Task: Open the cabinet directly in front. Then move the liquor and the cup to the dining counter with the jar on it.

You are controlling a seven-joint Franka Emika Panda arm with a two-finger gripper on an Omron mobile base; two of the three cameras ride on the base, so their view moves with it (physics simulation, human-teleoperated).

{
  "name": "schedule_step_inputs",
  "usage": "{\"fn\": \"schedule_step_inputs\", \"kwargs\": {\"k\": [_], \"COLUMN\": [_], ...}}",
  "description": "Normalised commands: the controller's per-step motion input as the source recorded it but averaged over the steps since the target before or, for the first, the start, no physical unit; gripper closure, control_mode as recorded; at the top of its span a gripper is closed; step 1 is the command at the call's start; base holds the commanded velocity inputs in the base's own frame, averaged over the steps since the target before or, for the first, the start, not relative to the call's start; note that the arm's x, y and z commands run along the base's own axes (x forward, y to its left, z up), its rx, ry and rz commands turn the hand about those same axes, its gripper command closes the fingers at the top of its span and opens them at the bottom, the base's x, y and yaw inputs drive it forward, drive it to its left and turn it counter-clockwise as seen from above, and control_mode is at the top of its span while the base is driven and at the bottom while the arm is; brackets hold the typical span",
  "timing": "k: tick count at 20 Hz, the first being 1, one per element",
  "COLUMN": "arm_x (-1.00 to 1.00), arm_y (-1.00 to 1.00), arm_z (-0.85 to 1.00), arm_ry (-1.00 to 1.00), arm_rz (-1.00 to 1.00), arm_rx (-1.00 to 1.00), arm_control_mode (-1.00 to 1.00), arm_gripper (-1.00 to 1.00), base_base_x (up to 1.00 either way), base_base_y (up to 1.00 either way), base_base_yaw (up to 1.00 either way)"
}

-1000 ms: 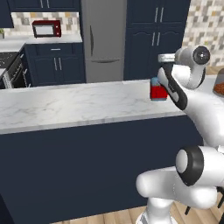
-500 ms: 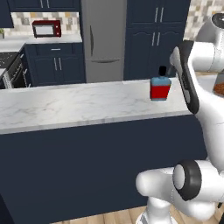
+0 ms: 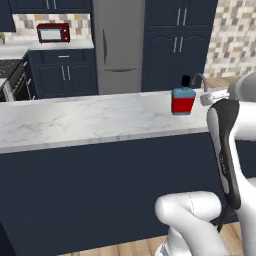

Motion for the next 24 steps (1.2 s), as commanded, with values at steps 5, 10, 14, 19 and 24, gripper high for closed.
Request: {"fn": "schedule_step_inputs", "kwargs": {"k": [5, 10, 14, 19, 24], "arm_x": [-0.51, -0.02, -0.15, -0.15, 0.0], "arm_y": [0.03, 0.0, 0.17, 0.12, 0.0], "arm_z": [-0.2, 0.0, -0.06, -0.07, 0.0], "arm_ry": [-0.44, -0.04, -0.06, 0.01, 0.0], "arm_rz": [0.0, 0.0, -0.01, 0.0, 0.0], "arm_rx": [-0.07, 0.0, -0.02, -0.02, 0.0], "arm_control_mode": [-1.0, -1.0, -1.0, 1.0, 1.0], "arm_gripper": [-1.0, -1.0, -1.0, -1.0, -1.0], "base_base_x": [0.0, 0.0, 0.0, -0.8, -1.0], "base_base_y": [0.0, 0.0, 0.0, 0.46, 0.04], "base_base_yaw": [0.0, 0.0, 0.0, 0.02, 0.02]}}
